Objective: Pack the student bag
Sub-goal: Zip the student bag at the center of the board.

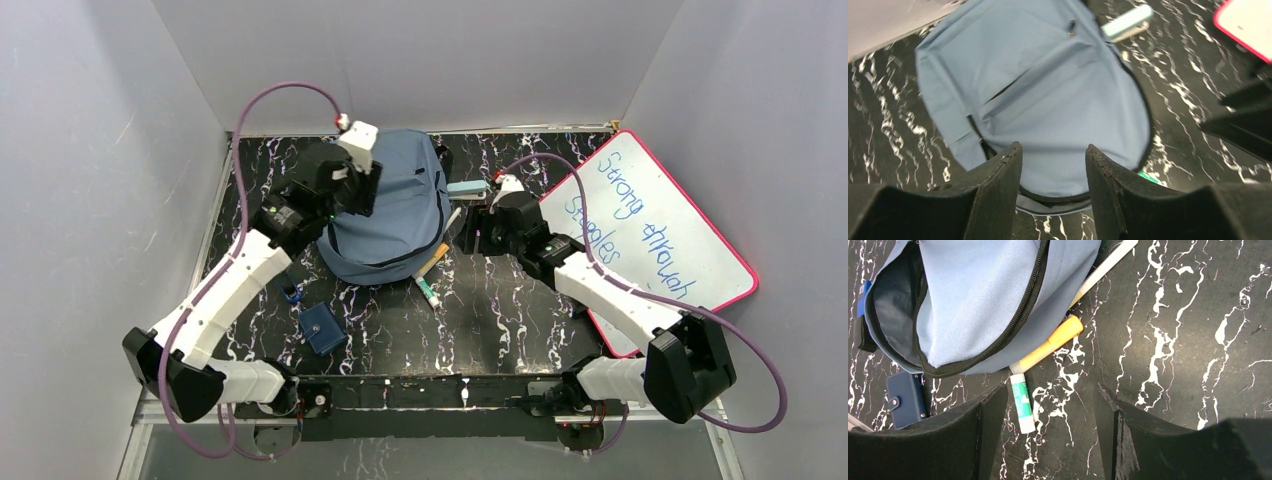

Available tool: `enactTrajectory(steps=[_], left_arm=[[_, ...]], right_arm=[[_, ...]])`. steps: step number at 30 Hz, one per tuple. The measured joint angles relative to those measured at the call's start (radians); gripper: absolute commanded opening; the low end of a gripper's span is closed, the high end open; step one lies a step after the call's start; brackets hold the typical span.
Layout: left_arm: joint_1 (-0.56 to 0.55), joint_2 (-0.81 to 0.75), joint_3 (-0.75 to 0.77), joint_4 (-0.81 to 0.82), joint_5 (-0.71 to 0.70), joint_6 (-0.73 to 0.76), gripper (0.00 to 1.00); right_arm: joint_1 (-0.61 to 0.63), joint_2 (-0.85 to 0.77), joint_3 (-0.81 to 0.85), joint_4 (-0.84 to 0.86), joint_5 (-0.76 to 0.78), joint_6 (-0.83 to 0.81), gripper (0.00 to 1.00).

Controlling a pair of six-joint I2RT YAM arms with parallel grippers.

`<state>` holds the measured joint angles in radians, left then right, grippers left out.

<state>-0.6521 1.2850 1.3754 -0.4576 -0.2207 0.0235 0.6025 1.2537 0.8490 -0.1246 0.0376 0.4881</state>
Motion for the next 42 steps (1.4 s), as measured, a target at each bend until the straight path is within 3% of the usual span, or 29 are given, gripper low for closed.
enactTrajectory(steps=[6,13,20,28,34,42], left_arm=[[0.235,0.004,-0.008,0.004,-0.004,-0.146,0.48],[0.407,0.03,-0.13,0.043,0.019,-0.267,0.46],[0.453,0.151,-0.211,0.133,0.079,-0.288,0.44],[0.472,0.316,-0.171,0.231,0.092,-0.281,0.39],[0.508,0.409,-0.151,0.262,0.128,-0.276,0.3],[0.516,0.501,-0.101,0.29,0.143,-0.241,0.33]], right_arm=[[0.0,-0.004,0.046,-0.009,-0.016,-0.03,0.69],[0.0,0.03,0.17,-0.002,-0.07,-0.078,0.66],[0.0,0.064,0.182,0.006,-0.145,-0.087,0.62],[0.0,0.064,0.169,0.008,-0.179,-0.086,0.62],[0.0,0.064,0.16,0.028,-0.199,-0.079,0.61],[0.0,0.064,0.094,0.051,-0.221,-0.064,0.61]])
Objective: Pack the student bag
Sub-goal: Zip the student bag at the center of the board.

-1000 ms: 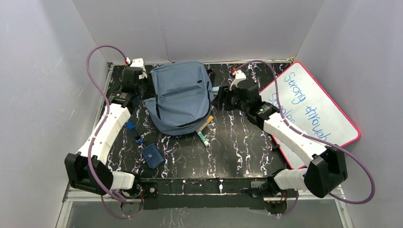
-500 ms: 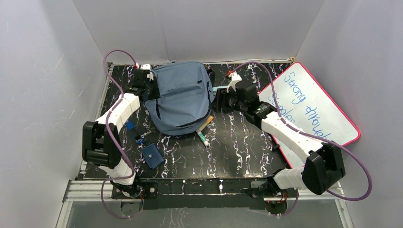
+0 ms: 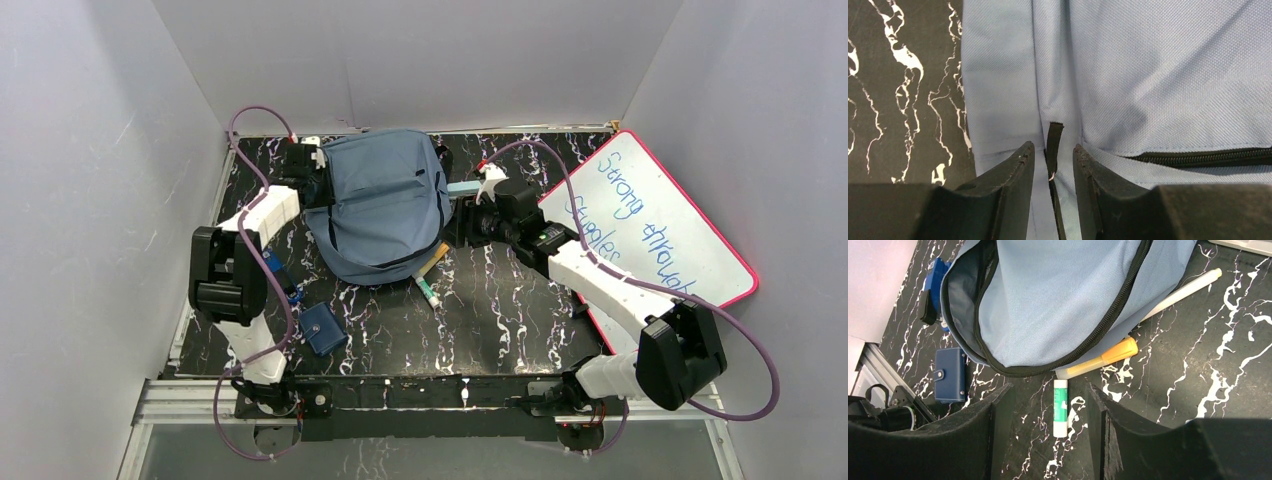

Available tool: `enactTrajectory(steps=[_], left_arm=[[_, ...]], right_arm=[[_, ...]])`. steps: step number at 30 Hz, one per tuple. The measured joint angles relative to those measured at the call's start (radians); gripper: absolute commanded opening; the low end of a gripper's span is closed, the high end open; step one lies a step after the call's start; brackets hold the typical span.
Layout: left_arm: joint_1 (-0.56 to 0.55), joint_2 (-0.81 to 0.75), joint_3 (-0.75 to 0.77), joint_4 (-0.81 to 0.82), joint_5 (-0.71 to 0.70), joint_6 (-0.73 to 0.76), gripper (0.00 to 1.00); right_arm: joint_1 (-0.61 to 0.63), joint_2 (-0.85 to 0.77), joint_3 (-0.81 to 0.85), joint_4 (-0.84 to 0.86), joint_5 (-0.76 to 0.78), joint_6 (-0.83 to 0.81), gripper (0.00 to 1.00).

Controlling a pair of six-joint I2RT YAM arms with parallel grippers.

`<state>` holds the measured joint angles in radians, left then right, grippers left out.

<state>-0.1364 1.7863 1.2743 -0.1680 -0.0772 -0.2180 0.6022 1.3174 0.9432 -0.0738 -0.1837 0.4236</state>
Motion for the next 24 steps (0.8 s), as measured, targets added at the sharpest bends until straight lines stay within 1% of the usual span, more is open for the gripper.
enactTrajectory(steps=[10,13,20,23,24], left_arm=[[0.0,0.1,0.058,0.01,0.006,0.037,0.33],[0.0,0.113,0.063,0.01,0.005,0.046,0.31],[0.0,0.121,0.066,0.01,0.002,0.057,0.11],[0.0,0.121,0.067,0.01,0.002,0.06,0.01],[0.0,0.121,0.068,0.01,0.002,0.061,0.0]], right_arm=[[0.0,-0.01,-0.009,0.004,-0.005,0.005,0.61],[0.0,-0.015,-0.011,0.009,-0.007,0.01,0.61],[0.0,-0.016,-0.013,0.018,-0.009,0.016,0.61],[0.0,-0.016,-0.019,0.023,-0.01,0.016,0.61],[0.0,-0.016,-0.022,0.023,-0.01,0.017,0.61]])
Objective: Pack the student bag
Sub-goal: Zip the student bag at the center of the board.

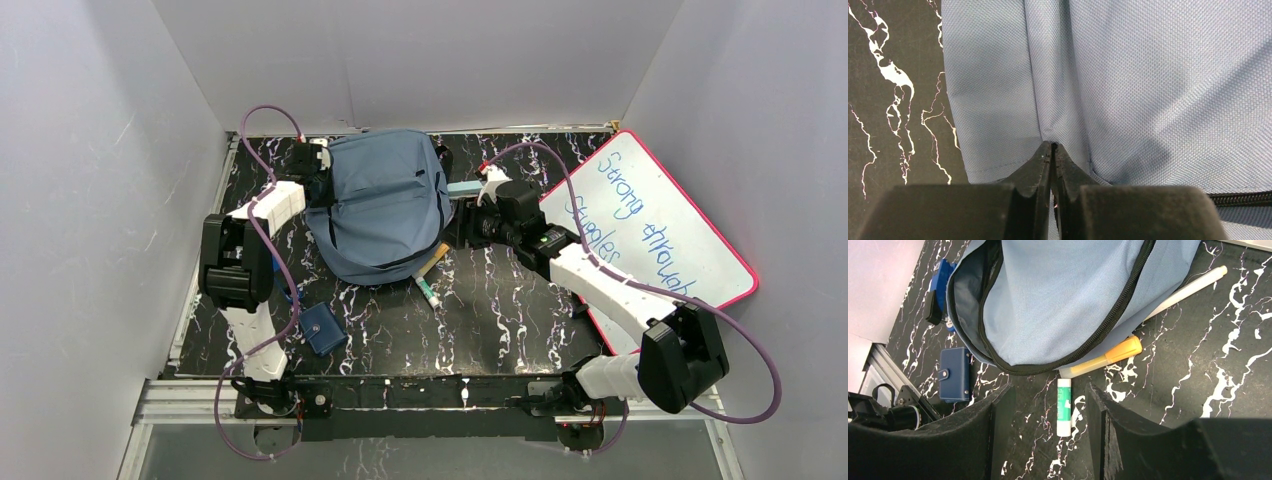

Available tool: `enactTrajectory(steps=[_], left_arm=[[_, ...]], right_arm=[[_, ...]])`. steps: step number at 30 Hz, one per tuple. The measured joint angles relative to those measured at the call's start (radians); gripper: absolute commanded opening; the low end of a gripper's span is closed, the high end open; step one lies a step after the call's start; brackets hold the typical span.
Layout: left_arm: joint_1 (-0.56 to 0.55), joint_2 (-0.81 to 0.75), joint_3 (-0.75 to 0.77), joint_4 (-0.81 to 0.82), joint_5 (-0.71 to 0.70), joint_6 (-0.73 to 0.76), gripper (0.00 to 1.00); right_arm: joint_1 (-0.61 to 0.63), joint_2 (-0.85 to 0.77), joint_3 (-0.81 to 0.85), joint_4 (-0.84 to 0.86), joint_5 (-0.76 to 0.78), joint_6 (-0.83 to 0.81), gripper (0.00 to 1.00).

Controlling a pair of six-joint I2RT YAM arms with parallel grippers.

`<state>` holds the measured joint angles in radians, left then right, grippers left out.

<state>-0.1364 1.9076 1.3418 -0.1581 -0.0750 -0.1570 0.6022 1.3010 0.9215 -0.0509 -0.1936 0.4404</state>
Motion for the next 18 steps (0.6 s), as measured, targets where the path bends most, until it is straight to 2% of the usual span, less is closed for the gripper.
enactTrajectory(steps=[11,18], left_arm=[[0.0,-0.018,0.002,-0.013,0.001,0.001,0.0],[0.0,-0.167,-0.045,-0.028,0.009,0.0,0.0]], right_arm=[[0.0,-0.002,-0.004,0.014,0.0,0.001,0.61],[0.0,0.005,-0.003,0.06,-0.02,0.002,0.61]])
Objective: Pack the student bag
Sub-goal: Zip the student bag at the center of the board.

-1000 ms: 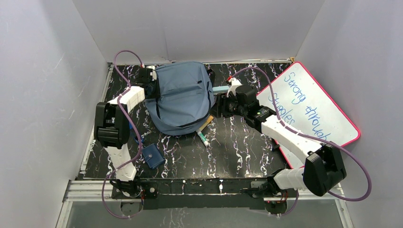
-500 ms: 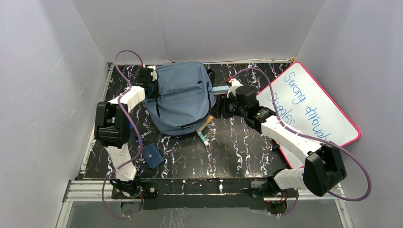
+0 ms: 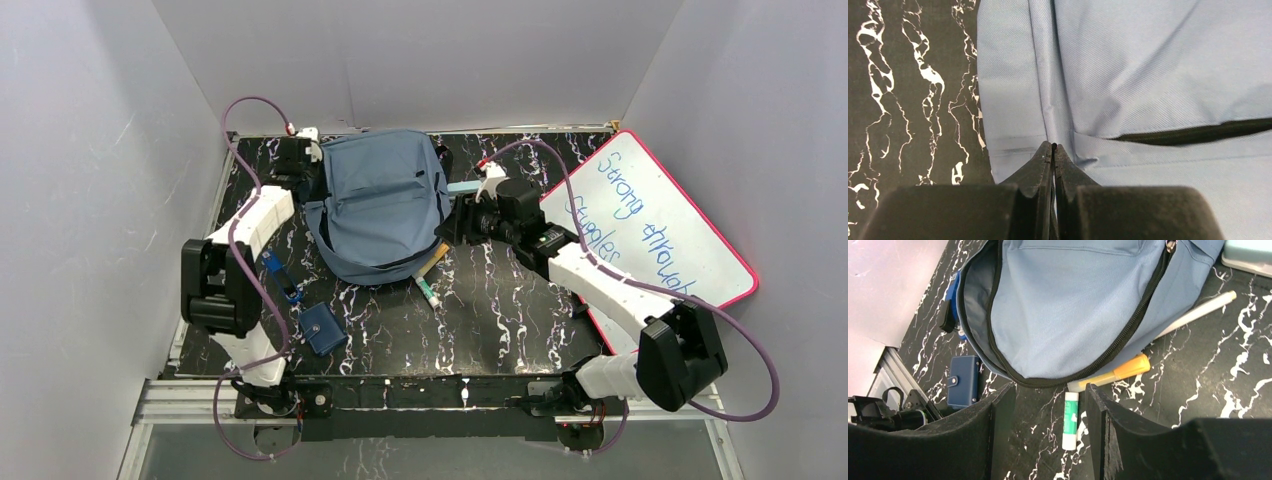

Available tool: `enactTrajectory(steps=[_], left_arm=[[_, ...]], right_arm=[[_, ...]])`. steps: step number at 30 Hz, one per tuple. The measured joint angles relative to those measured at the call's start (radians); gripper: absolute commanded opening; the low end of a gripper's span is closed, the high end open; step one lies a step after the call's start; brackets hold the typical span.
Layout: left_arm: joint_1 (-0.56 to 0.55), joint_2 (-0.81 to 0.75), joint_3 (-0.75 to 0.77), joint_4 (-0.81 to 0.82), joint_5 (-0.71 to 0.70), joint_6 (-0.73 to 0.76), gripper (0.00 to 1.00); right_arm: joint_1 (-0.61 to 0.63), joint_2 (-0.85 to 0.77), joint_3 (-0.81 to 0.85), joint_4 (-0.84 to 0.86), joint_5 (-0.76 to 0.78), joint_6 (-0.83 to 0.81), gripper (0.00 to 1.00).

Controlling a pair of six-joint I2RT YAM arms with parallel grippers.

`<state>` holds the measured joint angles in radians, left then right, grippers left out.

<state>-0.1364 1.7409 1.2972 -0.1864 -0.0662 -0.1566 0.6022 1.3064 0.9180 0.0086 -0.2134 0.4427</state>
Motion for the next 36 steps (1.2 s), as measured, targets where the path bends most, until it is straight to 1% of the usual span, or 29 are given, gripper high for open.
enactTrajectory(steps=[4,9,15,18,21,26,31,36], left_arm=[[0.0,-0.076,-0.031,0.01,0.014,-0.004,0.0],[0.0,-0.114,-0.064,0.018,0.051,-0.013,0.0],[0.0,-0.169,-0.096,0.003,0.11,-0.021,0.0],[0.0,-0.223,-0.12,-0.003,0.127,-0.028,0.0],[0.0,-0.277,-0.145,-0.005,0.14,-0.04,0.0],[0.001,-0.341,-0.201,-0.02,0.143,-0.054,0.0],[0.001,-0.396,-0.272,-0.038,0.165,-0.082,0.0],[0.001,-0.43,-0.319,-0.05,0.183,-0.109,0.0]], right_arm=[[0.0,0.034,0.0,0.06,-0.016,-0.008,0.61],[0.009,0.103,0.0,0.207,-0.027,-0.071,0.61],[0.059,0.21,0.0,0.502,-0.079,-0.171,0.61],[0.107,0.29,0.003,0.678,-0.124,-0.237,0.61],[0.147,0.386,0.029,0.802,-0.161,-0.285,0.59],[0.179,0.503,0.078,0.911,-0.195,-0.327,0.57],[0.196,0.543,0.083,1.011,-0.232,-0.381,0.56],[0.219,0.589,0.083,1.141,-0.314,-0.452,0.56]])
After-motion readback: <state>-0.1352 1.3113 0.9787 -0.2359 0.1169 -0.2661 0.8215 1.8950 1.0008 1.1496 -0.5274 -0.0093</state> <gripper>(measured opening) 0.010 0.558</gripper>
